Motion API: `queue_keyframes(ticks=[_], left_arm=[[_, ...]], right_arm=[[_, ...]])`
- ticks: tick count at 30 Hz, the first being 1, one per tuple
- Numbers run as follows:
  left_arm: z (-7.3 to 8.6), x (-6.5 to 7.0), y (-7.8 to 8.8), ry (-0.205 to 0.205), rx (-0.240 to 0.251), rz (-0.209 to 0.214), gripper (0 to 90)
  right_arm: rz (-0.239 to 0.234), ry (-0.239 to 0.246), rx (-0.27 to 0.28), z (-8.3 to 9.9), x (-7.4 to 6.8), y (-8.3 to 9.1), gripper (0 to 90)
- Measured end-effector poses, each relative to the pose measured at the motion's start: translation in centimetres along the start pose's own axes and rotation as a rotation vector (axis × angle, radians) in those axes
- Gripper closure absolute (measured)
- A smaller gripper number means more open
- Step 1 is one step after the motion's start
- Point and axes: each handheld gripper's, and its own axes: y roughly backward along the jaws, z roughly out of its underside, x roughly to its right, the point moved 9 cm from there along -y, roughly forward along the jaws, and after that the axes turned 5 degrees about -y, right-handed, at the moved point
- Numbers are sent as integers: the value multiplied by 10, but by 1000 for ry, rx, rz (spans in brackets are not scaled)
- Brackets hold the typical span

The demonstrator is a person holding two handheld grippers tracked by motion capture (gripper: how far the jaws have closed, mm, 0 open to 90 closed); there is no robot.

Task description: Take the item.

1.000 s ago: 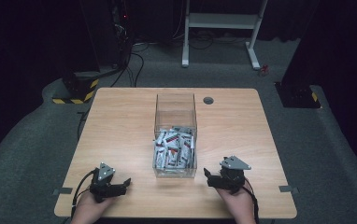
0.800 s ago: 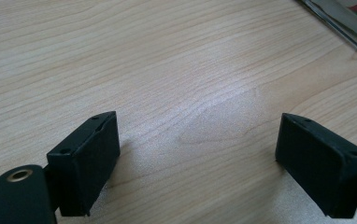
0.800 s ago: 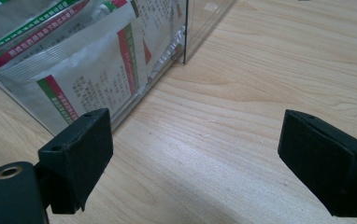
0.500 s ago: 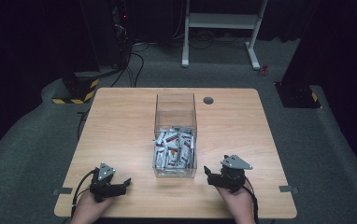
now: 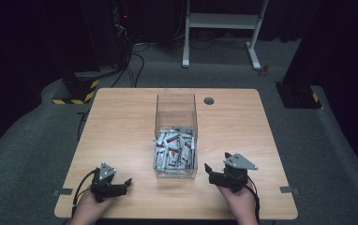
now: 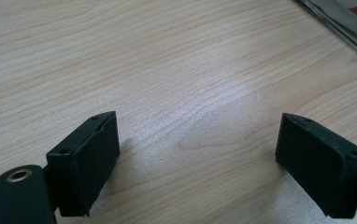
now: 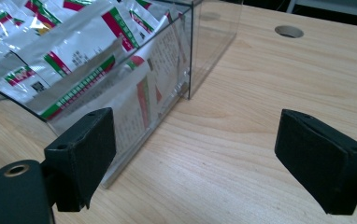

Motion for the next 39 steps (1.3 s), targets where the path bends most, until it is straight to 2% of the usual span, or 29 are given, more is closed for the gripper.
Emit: queue_keyframes(ticks=[3,10,22,34,39], left_arm=[[0,0,0,0,1,-1,138],[0,0,0,0,0,0,138],[0,0,0,-3,3,2,138],[0,1,0,-3,2,4,138],[0,1,0,-4,1,5,138]], right_arm=[[-7,-2,6,-4,-5,4,131],[-22,29,10,-12,-16,7,132],[-85,60,5,-26,-46,-1,133],[-99,94,-6,-35,-61,-9,143],[-117,90,-22,-38,-71,-12,176]])
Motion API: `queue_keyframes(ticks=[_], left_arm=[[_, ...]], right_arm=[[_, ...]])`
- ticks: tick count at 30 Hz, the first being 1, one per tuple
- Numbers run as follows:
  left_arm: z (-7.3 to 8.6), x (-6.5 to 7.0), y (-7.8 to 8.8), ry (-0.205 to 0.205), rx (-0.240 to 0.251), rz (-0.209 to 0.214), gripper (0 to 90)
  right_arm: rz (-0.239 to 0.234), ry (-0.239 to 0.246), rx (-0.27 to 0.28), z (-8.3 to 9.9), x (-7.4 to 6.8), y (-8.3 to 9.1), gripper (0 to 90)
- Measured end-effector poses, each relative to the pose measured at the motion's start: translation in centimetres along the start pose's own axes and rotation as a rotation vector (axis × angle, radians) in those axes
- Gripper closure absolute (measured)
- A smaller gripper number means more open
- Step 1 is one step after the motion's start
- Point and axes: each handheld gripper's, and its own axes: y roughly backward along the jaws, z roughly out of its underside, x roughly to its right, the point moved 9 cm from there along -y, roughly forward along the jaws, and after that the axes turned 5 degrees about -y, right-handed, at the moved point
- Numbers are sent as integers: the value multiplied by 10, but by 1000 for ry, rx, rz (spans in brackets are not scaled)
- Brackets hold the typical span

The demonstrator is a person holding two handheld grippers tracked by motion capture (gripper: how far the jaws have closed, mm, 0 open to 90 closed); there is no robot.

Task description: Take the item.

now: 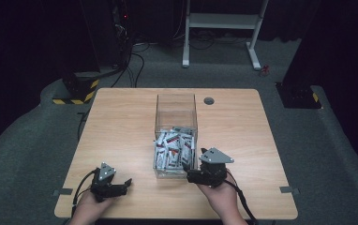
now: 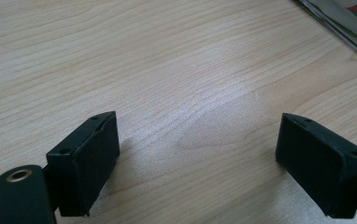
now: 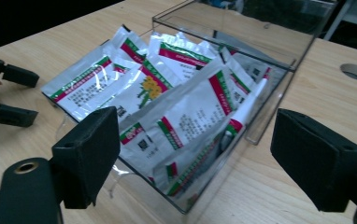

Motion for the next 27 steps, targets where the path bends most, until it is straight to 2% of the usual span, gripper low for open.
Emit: queue_keyframes(ticks=[6,9,13,16,17,27], left_arm=[[0,0,0,-1,1,2,138],[0,0,0,-3,0,1,138],[0,0,0,-5,1,2,138],[0,0,0,-5,2,3,138],[0,1,0,-6,1,3,138],[0,0,0,-10,2,3,138]], right_arm=[[-5,16,11,-5,-9,-5,238],[-9,24,0,-6,-13,-9,253],[-12,17,-12,-6,-17,-15,293],[-22,12,-18,-5,-19,-19,359],[-16,25,-19,-4,-20,-20,408],[24,29,-25,1,-18,-23,545]])
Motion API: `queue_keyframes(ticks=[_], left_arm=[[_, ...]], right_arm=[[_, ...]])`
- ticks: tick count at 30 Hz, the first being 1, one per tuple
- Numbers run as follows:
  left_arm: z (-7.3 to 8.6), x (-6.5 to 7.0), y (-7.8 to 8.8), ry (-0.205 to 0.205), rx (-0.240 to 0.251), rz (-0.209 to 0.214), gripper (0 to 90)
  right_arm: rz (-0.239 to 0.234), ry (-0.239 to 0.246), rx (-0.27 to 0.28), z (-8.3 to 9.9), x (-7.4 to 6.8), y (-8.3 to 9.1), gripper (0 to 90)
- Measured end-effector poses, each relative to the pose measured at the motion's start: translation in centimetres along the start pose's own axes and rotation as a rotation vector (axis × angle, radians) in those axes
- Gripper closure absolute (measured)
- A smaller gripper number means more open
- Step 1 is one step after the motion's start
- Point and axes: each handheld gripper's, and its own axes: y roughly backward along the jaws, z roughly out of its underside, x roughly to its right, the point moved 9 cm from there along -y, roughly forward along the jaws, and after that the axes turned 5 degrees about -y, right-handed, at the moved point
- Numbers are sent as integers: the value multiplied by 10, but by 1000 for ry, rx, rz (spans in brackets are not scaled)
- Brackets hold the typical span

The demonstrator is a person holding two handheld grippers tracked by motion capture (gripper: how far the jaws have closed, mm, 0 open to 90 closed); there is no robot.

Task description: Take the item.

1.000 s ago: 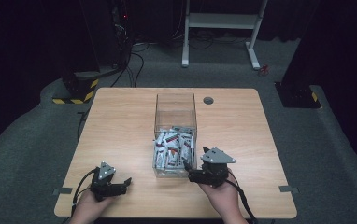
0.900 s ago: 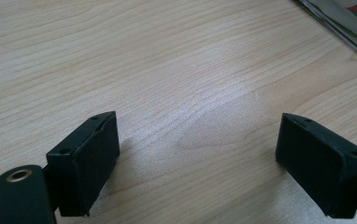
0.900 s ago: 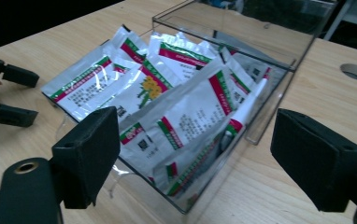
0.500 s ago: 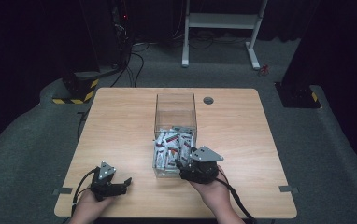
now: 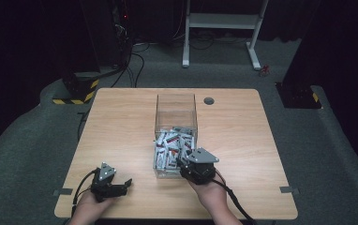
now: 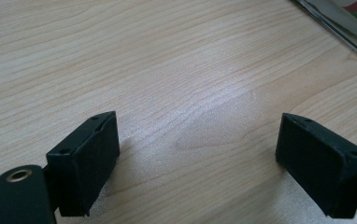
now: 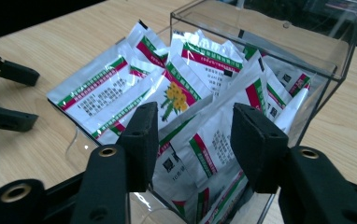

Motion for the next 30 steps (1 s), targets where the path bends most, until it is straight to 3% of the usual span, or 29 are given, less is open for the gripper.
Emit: queue_keyframes(ticks=[7,11,14,21,30], left_arm=[[0,0,0,0,0,1,138],[0,0,0,-1,-1,1,138],[0,0,0,0,0,1,138],[0,0,0,-1,-1,1,138],[0,0,0,-1,-1,1,138]], right_arm=[[0,-13,-24,5,0,-5,575],[25,0,-40,7,2,-8,594],[34,-3,-34,7,5,-7,660],[41,-19,-40,8,7,-10,704],[43,-42,-46,9,8,-10,880]])
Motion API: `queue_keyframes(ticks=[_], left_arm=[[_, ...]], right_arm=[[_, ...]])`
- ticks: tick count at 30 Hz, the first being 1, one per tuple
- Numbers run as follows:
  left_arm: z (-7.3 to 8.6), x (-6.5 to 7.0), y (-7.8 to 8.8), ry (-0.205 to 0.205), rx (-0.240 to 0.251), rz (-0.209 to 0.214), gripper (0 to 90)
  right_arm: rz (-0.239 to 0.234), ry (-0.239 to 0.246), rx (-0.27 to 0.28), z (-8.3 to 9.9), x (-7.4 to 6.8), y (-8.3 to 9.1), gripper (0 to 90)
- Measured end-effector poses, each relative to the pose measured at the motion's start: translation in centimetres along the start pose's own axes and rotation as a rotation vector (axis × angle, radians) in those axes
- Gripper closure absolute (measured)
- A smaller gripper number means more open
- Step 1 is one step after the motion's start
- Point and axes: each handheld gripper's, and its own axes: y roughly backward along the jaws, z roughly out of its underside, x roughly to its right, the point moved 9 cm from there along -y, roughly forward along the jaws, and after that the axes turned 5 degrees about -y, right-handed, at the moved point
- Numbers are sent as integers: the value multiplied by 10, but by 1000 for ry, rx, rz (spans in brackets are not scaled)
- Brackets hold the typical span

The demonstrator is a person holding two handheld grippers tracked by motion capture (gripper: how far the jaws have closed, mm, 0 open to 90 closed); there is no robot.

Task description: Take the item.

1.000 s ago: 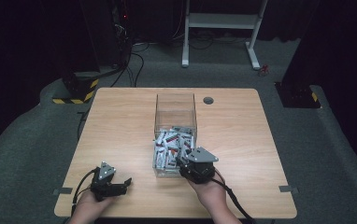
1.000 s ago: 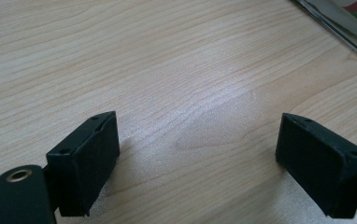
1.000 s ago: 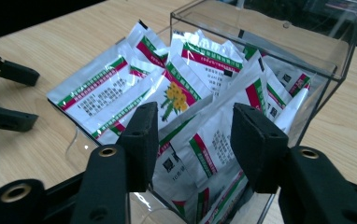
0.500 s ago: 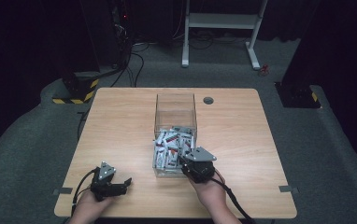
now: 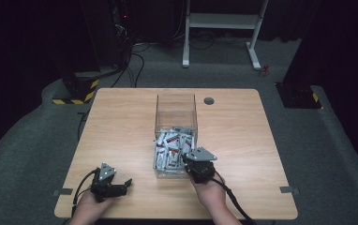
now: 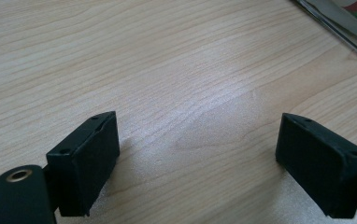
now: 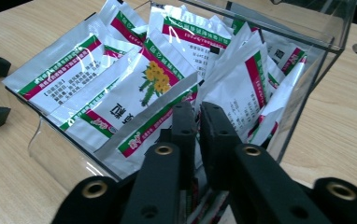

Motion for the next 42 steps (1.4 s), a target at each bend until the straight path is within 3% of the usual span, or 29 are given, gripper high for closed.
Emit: queue_keyframes(ticks=[4,14,21,32,42], left_arm=[[0,0,0,1,1,0,138],[0,0,0,4,1,1,140],[0,0,0,6,4,1,140],[0,0,0,8,4,-5,145],[0,0,0,9,5,-3,145]], right_arm=[[-27,-36,18,1,4,2,900],[-51,-59,111,-6,12,14,900],[-59,-30,131,-5,10,17,900],[-80,-45,161,-7,11,23,900],[-71,-49,197,-13,14,30,900]])
